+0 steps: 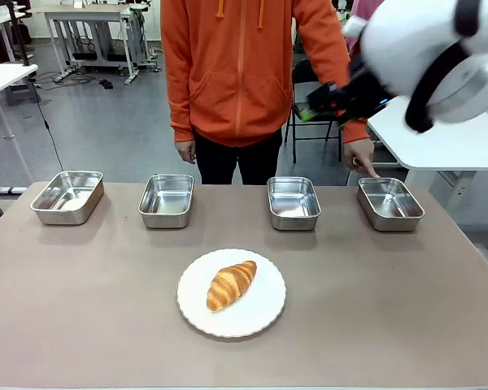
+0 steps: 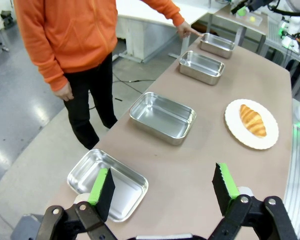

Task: Place the bread in the container.
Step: Place the Butter Roll into the Airtight Container indicated by the human.

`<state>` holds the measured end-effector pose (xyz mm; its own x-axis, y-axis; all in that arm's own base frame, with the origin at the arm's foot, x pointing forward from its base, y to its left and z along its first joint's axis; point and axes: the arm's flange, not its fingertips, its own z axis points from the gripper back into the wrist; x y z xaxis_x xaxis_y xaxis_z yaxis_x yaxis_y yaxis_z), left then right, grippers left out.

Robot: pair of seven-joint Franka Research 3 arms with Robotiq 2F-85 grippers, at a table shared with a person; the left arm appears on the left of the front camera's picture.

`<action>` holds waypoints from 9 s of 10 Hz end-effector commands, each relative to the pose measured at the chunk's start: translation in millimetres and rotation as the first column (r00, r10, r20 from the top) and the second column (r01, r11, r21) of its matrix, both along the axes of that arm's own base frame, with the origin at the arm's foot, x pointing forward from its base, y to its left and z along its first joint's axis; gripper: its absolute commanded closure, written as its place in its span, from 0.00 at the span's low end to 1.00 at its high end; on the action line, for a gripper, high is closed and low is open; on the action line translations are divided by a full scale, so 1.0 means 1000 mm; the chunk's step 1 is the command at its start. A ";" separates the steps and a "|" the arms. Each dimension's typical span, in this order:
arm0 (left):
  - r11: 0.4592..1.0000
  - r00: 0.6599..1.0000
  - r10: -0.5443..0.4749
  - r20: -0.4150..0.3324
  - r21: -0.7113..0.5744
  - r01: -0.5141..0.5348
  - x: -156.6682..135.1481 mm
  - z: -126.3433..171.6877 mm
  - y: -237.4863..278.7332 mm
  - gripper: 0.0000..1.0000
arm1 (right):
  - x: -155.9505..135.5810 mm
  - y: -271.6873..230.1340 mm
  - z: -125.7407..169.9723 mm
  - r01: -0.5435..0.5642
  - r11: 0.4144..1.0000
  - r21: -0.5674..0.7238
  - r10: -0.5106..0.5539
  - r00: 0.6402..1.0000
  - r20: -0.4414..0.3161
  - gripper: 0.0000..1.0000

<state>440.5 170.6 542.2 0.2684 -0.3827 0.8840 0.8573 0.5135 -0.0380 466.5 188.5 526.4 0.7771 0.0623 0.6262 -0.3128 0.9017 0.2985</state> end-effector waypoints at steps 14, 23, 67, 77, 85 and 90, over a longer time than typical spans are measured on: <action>1.000 1.000 -0.004 0.014 -0.002 0.004 -0.002 0.002 0.000 0.00 | -0.059 0.160 -0.059 0.544 0.838 -0.050 -0.498 0.723 -0.480 0.00; 1.000 1.000 -0.004 0.014 -0.002 0.004 -0.002 0.002 0.000 0.00 | -0.085 0.214 -0.146 0.579 0.790 -0.203 -0.546 0.513 -0.662 0.00; 1.000 1.000 -0.004 0.014 -0.002 0.004 -0.002 0.002 0.000 0.00 | -0.047 0.002 -0.044 0.155 0.859 -0.488 -0.413 0.774 -0.480 0.35; 1.000 1.000 -0.004 0.014 -0.002 0.004 -0.002 0.002 0.000 0.00 | 0.019 -0.079 -0.042 0.249 0.869 -0.427 -0.448 0.762 -0.468 0.35; 1.000 1.000 -0.004 0.014 -0.002 0.004 -0.002 0.002 0.000 0.00 | 0.136 -0.199 -0.124 0.019 0.903 -0.429 -0.249 0.837 -0.487 0.35; 1.000 1.000 -0.004 0.014 -0.002 0.004 -0.002 0.002 0.000 0.00 | 0.134 -0.195 -0.135 0.044 0.902 -0.429 -0.276 0.823 -0.496 0.35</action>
<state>439.9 172.1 542.6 0.2696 -0.3829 0.8836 0.8553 0.5168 -0.0370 600.3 -6.1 391.2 0.9968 0.0525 0.0595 -0.0520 0.9986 -0.0103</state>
